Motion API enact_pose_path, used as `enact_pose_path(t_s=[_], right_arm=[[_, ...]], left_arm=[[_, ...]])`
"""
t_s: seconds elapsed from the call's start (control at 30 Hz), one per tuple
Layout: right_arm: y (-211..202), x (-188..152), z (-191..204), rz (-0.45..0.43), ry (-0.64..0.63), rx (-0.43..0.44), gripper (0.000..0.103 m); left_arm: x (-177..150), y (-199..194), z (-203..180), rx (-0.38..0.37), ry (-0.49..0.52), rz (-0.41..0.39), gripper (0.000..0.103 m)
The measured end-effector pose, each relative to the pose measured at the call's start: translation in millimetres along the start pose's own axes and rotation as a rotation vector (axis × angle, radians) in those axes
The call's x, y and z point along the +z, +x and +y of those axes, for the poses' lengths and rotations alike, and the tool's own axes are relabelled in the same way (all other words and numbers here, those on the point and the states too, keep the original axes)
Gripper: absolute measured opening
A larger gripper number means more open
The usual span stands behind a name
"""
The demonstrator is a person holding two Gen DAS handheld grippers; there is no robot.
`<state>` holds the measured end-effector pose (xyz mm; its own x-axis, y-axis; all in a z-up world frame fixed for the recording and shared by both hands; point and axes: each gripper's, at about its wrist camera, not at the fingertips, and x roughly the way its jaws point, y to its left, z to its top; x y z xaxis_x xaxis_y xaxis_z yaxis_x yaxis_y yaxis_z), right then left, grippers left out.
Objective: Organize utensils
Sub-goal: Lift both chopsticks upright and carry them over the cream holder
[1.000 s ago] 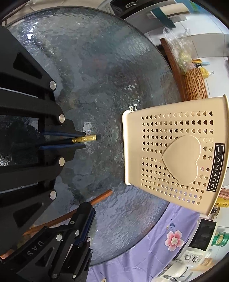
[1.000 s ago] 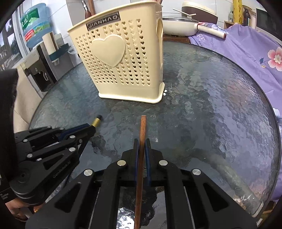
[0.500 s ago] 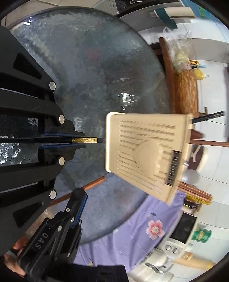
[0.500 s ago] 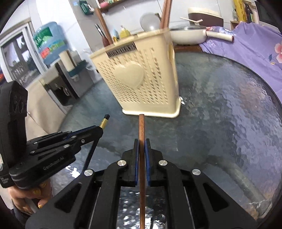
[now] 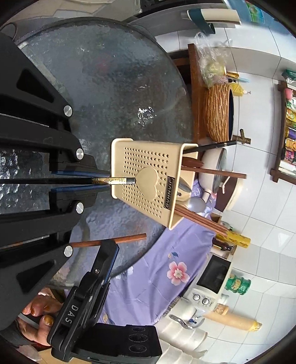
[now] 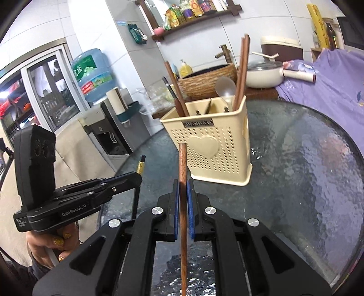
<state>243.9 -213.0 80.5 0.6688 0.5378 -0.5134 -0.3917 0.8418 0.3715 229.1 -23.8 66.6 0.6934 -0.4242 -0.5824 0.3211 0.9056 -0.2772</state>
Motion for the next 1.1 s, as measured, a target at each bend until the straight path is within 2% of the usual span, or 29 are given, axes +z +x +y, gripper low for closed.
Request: enact_pose_path(t_s=[0.3,0.7,1.1], right_arm=[[-16.9,7.3,13.0,-0.028,-0.035,0.014,0.007],[-36.4,16.3,25.9,-0.078,-0.07,0.007,0.007],[-45.2,33.9,40.4,-0.117,-0.123,-0.011,0.007]], left_arm=[[4.9,-18.1,-9.5,-0.029,0.029,-0.032,0.007],[11.8,-30.8,-15.0,-0.021,0.06,-0.06,0.007],[27.1,-51.3,-19.7,0.001,0.092,-0.121,0.007]])
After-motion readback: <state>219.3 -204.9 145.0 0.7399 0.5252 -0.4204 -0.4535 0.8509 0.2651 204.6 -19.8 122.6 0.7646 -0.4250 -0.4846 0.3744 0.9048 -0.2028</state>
